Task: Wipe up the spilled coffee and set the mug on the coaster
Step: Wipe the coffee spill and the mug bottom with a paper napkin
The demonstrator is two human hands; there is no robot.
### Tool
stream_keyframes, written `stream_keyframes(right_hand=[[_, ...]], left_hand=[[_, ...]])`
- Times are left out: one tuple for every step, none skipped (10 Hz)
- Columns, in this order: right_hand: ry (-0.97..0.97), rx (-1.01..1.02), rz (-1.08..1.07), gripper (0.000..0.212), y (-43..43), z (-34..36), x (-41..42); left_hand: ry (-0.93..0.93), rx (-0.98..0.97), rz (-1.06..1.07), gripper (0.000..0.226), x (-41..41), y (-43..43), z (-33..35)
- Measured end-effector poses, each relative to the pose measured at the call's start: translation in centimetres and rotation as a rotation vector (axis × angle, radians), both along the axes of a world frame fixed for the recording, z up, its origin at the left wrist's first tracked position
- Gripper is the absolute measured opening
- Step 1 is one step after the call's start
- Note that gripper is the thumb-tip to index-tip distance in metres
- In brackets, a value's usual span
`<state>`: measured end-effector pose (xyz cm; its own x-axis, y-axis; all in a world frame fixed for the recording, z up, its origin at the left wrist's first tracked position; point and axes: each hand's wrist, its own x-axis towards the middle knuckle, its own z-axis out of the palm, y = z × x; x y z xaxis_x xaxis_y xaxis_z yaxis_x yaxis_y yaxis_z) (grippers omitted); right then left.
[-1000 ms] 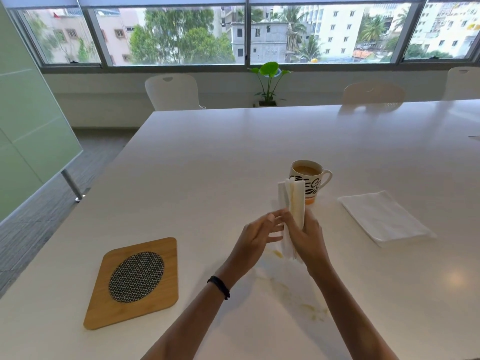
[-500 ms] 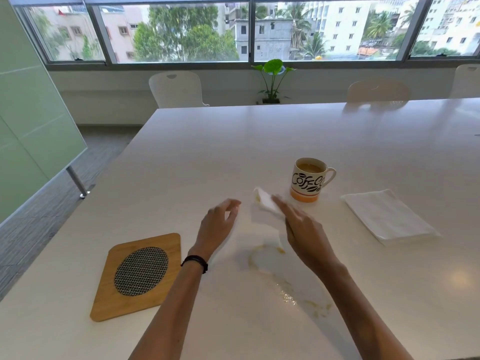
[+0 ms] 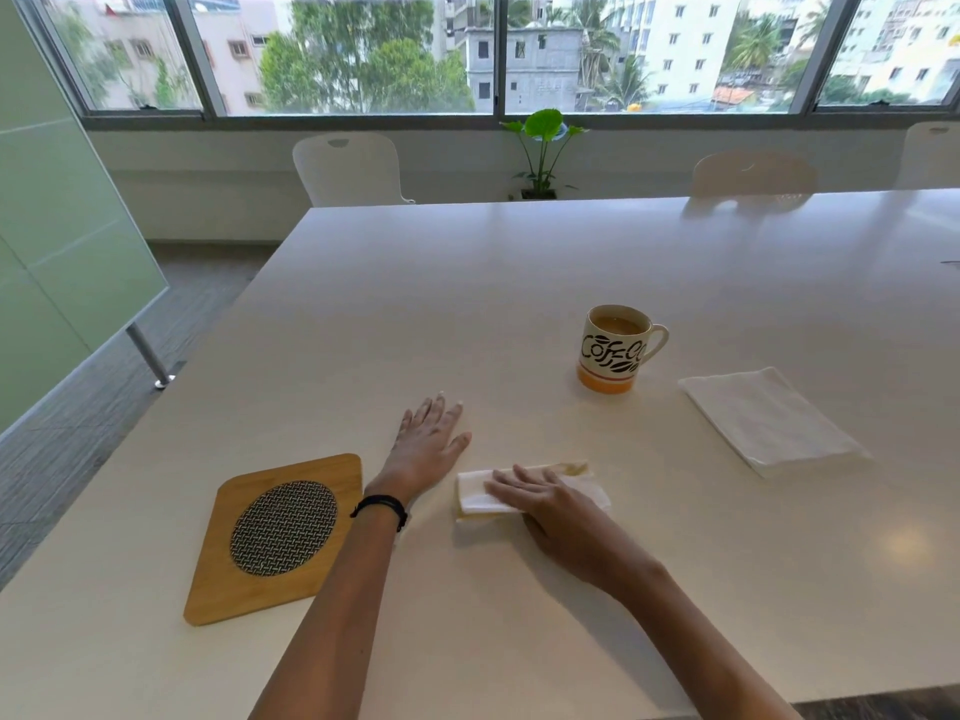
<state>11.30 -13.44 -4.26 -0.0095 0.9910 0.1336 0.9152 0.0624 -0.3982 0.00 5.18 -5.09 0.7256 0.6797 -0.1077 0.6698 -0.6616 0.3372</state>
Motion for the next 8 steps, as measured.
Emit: stream_keyframes(right_hand=[[-0.024,0.01,0.091,0.048,-0.6,0.0,0.4],[-0.06,0.009,0.165,0.046,-1.1,0.3,1.1],[-0.073,-0.01,0.174,0.046,-1.5,0.6,1.9],[-0.075,-0.029,0.128,0.051,-2.0,1.0,2.9],[-0.071,-0.031,0.043,0.054,-2.7,1.0,3.9],[0.021,-0.003,-0.098,0.055,-3.4,0.8,4.0],[0.106,0.029,-0.208,0.052,-3.7,0.5,3.3],[0.107,0.06,-0.276,0.056,-3.6,0.2,1.7]], left_hand=[[-0.012,0.017,0.002,0.056,0.1,0.0,-0.1],[-0.006,0.02,0.003,0.056,0.0,0.0,-0.1],[-0.009,0.012,0.001,0.056,0.0,-0.1,-0.1],[-0.015,0.015,0.003,0.056,-0.1,-0.1,-0.1],[-0.02,0.021,0.002,0.056,0.0,0.0,-0.2],[-0.028,0.025,0.005,0.055,0.0,0.0,-0.3],[-0.038,0.031,0.009,0.055,0.0,0.0,-0.4],[-0.035,0.04,-0.003,0.055,0.0,0.0,-0.4]])
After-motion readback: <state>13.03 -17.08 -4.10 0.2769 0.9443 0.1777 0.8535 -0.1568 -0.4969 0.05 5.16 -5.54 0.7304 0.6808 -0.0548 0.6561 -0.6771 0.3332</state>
